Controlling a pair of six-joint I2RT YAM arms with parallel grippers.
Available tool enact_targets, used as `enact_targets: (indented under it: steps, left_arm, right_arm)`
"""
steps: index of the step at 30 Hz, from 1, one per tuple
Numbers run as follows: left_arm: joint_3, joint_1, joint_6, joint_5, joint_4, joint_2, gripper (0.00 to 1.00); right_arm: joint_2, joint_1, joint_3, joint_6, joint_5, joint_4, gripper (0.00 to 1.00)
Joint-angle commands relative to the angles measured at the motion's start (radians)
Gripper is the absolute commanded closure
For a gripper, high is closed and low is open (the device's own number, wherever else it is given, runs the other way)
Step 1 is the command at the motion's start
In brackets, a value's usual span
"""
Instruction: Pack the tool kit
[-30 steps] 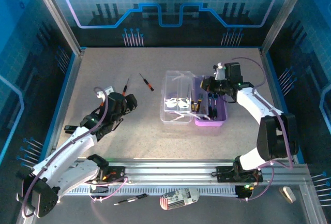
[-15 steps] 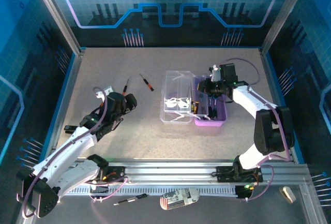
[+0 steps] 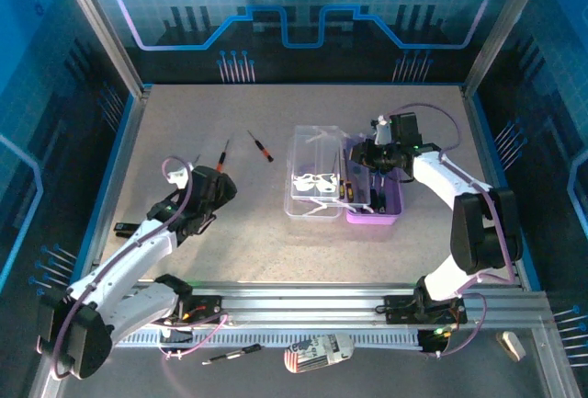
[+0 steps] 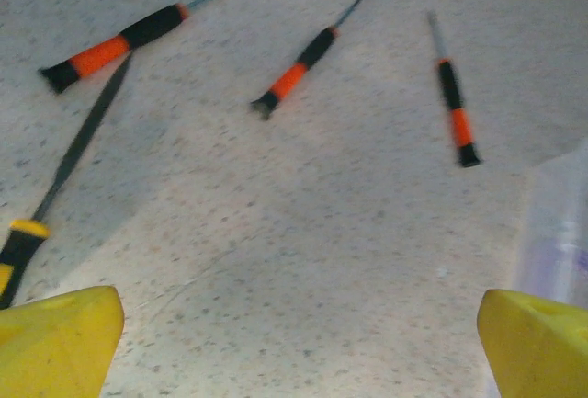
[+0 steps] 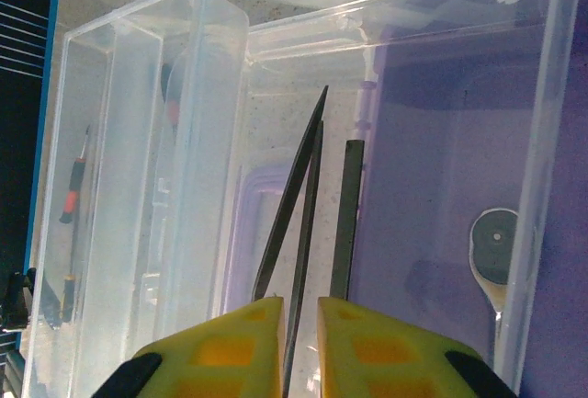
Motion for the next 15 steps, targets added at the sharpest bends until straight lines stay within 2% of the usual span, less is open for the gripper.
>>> enact_targets:
  steps: [1, 5, 8, 10, 12, 15]
  left_arm:
    - [-0.018, 0.056, -0.083, 0.000, -0.097, 0.009, 0.01]
    - [-0.052, 0.152, -0.097, 0.022, -0.099, 0.011, 0.01]
    - [-0.101, 0.238, -0.081, 0.128, -0.017, 0.030, 0.01]
    - [-0.130, 0.266, -0.063, 0.179, 0.057, 0.054, 0.01]
    - [-0.144, 0.285, -0.048, 0.182, 0.109, 0.091, 0.01]
    - [-0.117, 0.319, -0.027, 0.221, 0.127, 0.162, 0.01]
  right_arm:
    - [-0.084, 0.017, 0.004, 0.010, 0.019, -0.011, 0.81]
    - [-0.163, 0.030, -0.019, 0.013, 0.046, -0.011, 0.74]
    - [-0.208, 0.043, -0.032, 0.014, 0.051, -0.007, 0.68]
    - [-0.233, 0.048, -0.039, 0.014, 0.050, -0.007, 0.65]
    - [-0.254, 0.050, -0.047, 0.015, 0.052, -0.007, 0.64]
    - [-0.283, 0.051, -0.062, 0.012, 0.056, -0.006, 0.64]
